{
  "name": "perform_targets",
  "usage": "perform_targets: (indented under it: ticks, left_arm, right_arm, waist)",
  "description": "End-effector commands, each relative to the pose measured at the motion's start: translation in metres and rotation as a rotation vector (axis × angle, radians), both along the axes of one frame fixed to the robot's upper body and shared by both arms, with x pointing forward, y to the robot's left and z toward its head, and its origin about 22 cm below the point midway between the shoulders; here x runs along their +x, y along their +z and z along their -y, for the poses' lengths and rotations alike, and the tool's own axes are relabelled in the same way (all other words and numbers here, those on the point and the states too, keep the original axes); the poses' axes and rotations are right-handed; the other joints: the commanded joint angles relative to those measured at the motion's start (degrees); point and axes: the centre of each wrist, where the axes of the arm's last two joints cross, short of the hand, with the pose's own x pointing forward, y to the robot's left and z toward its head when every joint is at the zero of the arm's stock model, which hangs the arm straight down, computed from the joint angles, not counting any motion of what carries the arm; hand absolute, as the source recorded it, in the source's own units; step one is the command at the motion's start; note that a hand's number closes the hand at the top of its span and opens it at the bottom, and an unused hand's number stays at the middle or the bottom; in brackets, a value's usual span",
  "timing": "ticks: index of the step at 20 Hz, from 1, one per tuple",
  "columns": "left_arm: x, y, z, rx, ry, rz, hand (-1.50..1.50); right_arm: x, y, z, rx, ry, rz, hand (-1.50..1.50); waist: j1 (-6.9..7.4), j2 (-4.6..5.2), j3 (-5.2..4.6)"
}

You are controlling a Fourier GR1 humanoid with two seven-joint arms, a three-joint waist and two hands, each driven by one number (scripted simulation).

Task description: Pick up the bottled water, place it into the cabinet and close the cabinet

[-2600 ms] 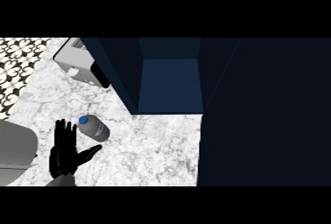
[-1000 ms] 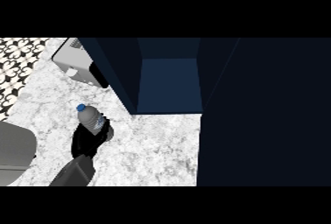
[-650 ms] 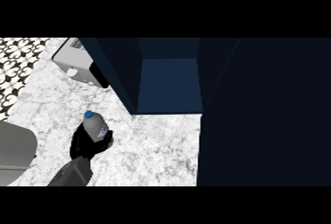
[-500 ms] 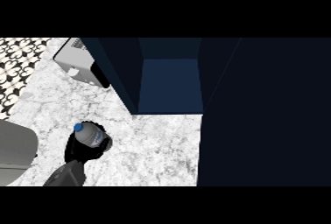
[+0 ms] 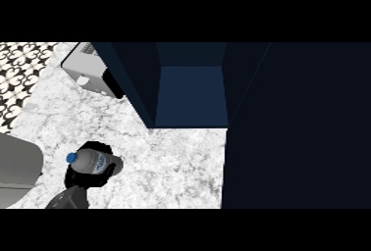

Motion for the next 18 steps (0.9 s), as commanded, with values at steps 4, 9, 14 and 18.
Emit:
perform_targets:
  ticks: [4,9,14,18]
  left_arm:
    - [0.014,0.013,0.016,-0.096,-0.067,0.064,1.50]
    - [0.010,0.023,0.025,-0.098,-0.098,0.041,1.50]
    - [0.007,0.055,0.033,-0.049,-0.129,0.056,1.50]
    - [0.026,0.091,0.061,-0.028,-0.146,0.089,1.50]
  right_arm:
    - [-0.002,0.003,0.004,-0.008,0.003,0.016,-1.50]
    - [-0.003,-0.020,-0.002,0.000,0.014,0.002,-1.50]
    - [-0.005,-0.002,0.009,0.017,0.011,-0.018,-1.50]
    - [-0.002,0.006,0.002,0.017,0.040,0.014,-1.50]
  waist:
    - [0.45,-0.09,0.01]
    - [0.49,-0.10,0.03]
    - [0.57,-0.12,0.03]
    - [0.50,-0.10,0.02]
